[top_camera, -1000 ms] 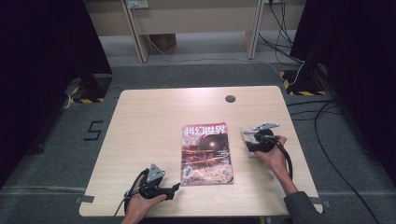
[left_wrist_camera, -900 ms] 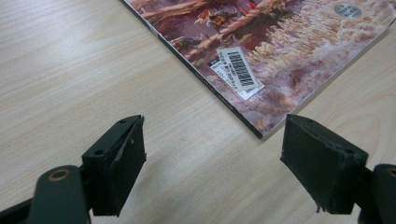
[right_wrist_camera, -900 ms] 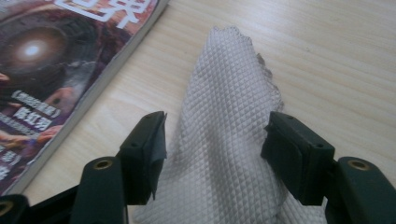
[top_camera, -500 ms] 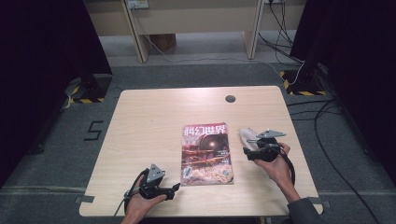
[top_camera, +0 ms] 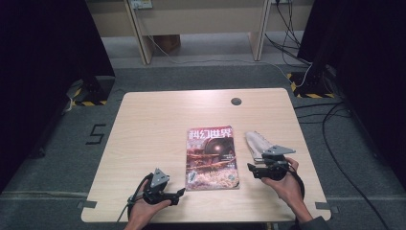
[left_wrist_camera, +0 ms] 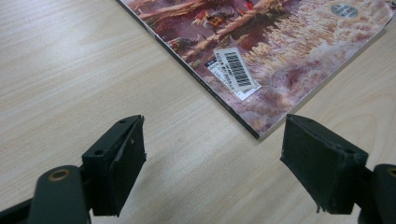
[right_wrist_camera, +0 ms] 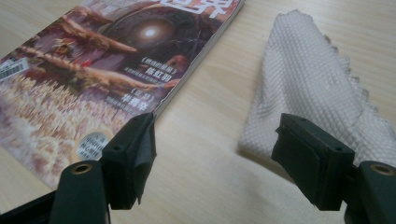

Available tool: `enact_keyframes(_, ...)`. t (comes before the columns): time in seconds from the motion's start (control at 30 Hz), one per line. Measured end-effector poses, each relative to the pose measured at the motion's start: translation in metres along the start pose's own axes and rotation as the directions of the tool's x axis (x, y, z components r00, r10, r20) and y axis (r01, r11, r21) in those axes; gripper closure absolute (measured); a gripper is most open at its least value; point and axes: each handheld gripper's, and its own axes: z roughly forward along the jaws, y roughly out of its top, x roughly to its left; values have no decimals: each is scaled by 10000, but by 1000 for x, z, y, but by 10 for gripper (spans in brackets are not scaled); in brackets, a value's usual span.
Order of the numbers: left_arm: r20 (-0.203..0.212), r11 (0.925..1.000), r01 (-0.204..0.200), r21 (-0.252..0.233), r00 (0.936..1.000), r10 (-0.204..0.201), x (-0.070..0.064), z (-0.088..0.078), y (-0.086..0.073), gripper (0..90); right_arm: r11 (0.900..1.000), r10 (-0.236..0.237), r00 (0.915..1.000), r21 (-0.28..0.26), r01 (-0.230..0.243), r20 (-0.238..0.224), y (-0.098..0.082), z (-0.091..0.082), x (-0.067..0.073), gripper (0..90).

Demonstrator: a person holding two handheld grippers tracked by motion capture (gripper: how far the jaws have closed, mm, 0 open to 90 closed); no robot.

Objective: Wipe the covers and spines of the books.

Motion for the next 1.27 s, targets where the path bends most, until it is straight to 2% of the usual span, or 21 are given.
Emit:
enact_keyframes(0.1, 9, 10000, -12, 9, 10000, 12, 0, 0, 0, 208, 9999, -17, 9999, -105, 15, -110, -5, -3, 0, 283)
enact_keyframes(0.3, 28, 10000, -40, -8, 10000, 40, -1, 0, 0, 207, 10000, -18, 9999, 51, 19, -132, -16, -4, 4, 263)
enact_keyframes(0.47, 27, 10000, -50, -1, 10000, 51, -1, 0, 0, 207, 9998, 41, 9996, 221, -35, -279, -25, -7, 6, 207)
enact_keyframes(0.67, 39, 10000, -59, 2, 10000, 59, -2, 0, 0, 208, 9992, 80, 9989, 394, -62, -461, -36, -7, 10, 194)
enact_keyframes(0.97, 18, 9999, -95, 37, 10000, 95, -2, 0, 0, 207, 9985, 10, 9984, 546, 21, -572, -46, -11, 15, 184)
enact_keyframes(1.27, 0, 10000, -63, 9, 10000, 63, -2, 1, 0, 207, 9986, -64, 9984, 525, 93, -561, -46, -11, 14, 185)
